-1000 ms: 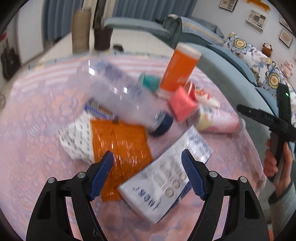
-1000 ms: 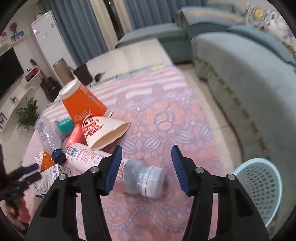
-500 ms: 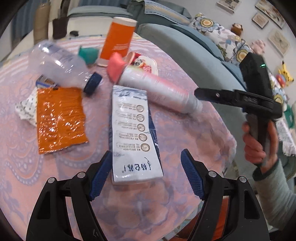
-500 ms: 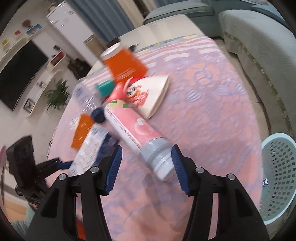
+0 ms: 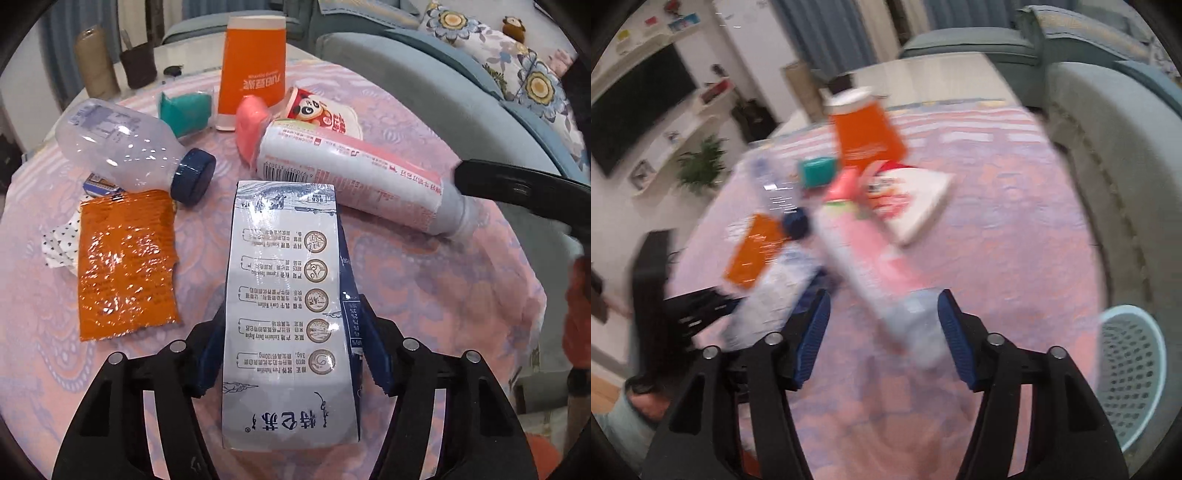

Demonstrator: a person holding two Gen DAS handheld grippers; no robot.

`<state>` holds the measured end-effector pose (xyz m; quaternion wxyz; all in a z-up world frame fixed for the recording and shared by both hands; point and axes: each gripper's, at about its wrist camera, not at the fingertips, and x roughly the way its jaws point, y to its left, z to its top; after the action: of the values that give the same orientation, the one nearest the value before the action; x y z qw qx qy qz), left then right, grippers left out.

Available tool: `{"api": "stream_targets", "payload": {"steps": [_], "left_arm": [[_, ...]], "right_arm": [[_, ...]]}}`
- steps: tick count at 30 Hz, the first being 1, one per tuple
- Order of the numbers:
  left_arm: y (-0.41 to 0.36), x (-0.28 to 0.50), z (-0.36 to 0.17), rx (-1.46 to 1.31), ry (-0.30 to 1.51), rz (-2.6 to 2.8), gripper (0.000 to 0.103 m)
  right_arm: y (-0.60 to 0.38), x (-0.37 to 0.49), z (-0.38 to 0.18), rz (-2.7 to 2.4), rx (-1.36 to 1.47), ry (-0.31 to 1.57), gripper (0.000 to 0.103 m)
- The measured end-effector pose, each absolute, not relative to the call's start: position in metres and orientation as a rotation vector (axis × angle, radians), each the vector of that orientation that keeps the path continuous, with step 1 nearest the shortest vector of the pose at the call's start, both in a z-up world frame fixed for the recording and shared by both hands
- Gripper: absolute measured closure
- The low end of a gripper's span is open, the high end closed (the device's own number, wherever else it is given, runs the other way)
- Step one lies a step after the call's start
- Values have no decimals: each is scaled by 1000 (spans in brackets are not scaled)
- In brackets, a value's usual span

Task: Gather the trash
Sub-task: 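Grasp the white milk carton with the left tool while the right tool grasps the pink yogurt bottle, then drop the carton into the wastebasket with the left tool while the right tool drops the yogurt bottle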

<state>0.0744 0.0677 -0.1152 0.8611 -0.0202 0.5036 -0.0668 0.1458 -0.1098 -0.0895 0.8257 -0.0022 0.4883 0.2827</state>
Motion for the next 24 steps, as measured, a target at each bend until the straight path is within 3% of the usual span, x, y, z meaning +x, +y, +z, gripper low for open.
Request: {"api": "stream_targets", "payload": {"steps": [9,18,24], "left_arm": [[112,36,-86,-195,958,-134,42],[133,35,-78,-267,911,-114,41],[126,38,-81,-261,899,-132,42]], "right_arm": [[-106,120,-104,859,195,1171,44],[-61,111,-90,684,-23,1050,43],[-30,142,-111,581,-101,1041,44]]}}
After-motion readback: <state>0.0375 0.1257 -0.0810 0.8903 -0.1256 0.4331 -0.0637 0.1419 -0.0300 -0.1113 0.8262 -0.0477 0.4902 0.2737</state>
